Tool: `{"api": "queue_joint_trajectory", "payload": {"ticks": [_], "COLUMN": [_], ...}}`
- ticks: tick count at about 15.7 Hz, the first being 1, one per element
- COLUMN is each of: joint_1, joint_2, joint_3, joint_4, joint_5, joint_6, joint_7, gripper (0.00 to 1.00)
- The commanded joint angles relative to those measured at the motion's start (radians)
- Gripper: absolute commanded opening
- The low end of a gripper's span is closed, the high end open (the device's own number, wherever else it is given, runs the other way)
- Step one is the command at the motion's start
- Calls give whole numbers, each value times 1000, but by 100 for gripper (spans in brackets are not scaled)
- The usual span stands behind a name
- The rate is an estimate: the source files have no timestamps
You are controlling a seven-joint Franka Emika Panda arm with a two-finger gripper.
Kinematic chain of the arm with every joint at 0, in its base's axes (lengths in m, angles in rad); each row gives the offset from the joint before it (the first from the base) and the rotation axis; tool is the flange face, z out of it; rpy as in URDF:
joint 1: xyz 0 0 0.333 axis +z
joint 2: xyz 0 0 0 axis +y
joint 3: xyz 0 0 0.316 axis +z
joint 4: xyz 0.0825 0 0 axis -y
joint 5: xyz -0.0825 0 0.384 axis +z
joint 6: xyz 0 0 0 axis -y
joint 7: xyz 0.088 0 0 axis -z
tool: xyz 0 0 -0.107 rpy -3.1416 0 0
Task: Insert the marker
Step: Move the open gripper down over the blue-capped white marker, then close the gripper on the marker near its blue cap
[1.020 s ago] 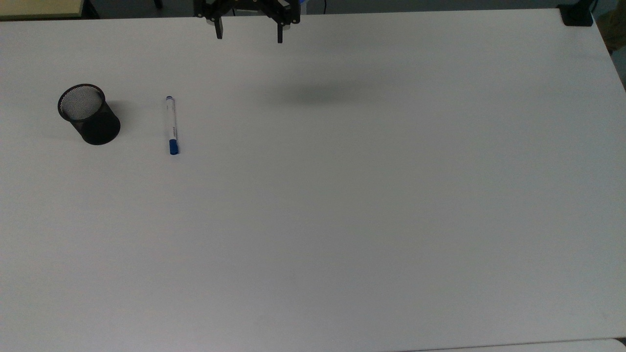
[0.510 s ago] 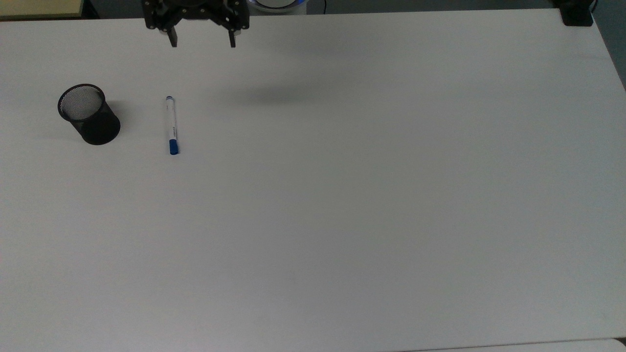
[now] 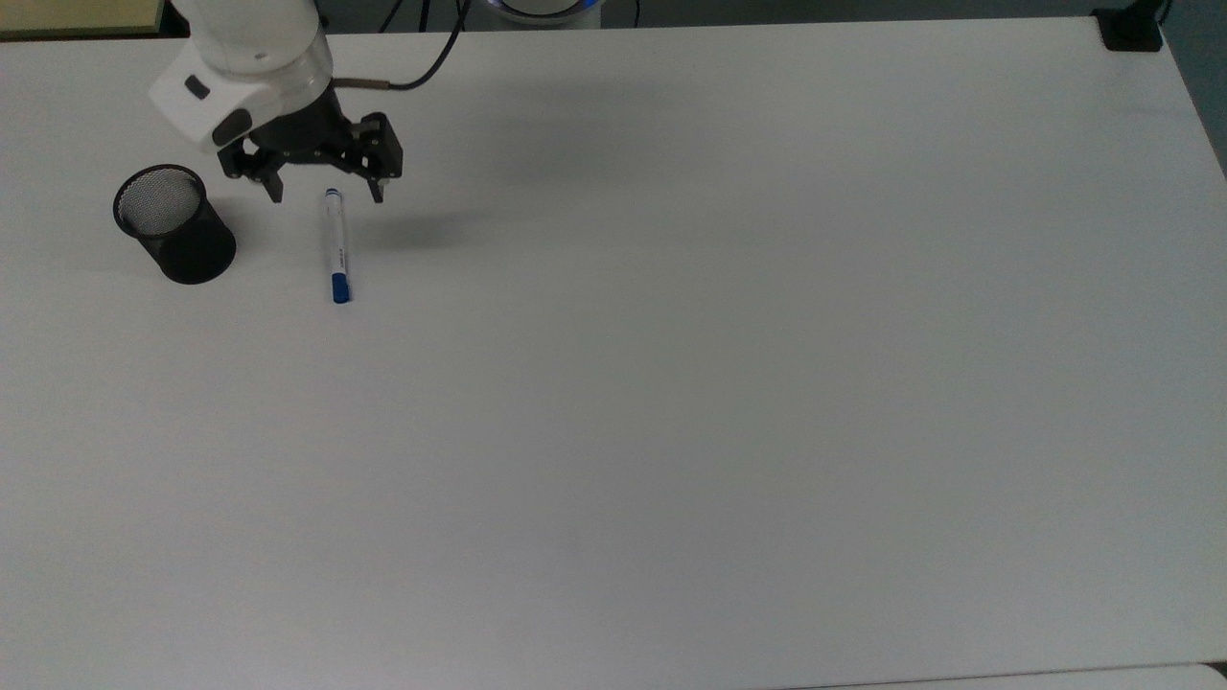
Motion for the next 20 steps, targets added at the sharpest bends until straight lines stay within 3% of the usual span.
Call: {"api": "queue_joint_trajectory", "payload": {"ticks": [1, 3, 7, 15, 18, 20], "joint_1": [-18, -18, -12, -9, -9, -10], "joint_2": [85, 110, 172, 203, 203, 199], "joint_3": [3, 3, 3, 3, 4, 4], "joint_4": [-13, -18, -18, -33, -36, -30], "joint_5": [-45, -53, -53, -79, -79, -73], "joint_6": [92, 125, 191, 200, 198, 194], "joint_7": [-23, -21, -14, -12, -8, 3], "gripper": [93, 83, 53, 42, 22, 20]}}
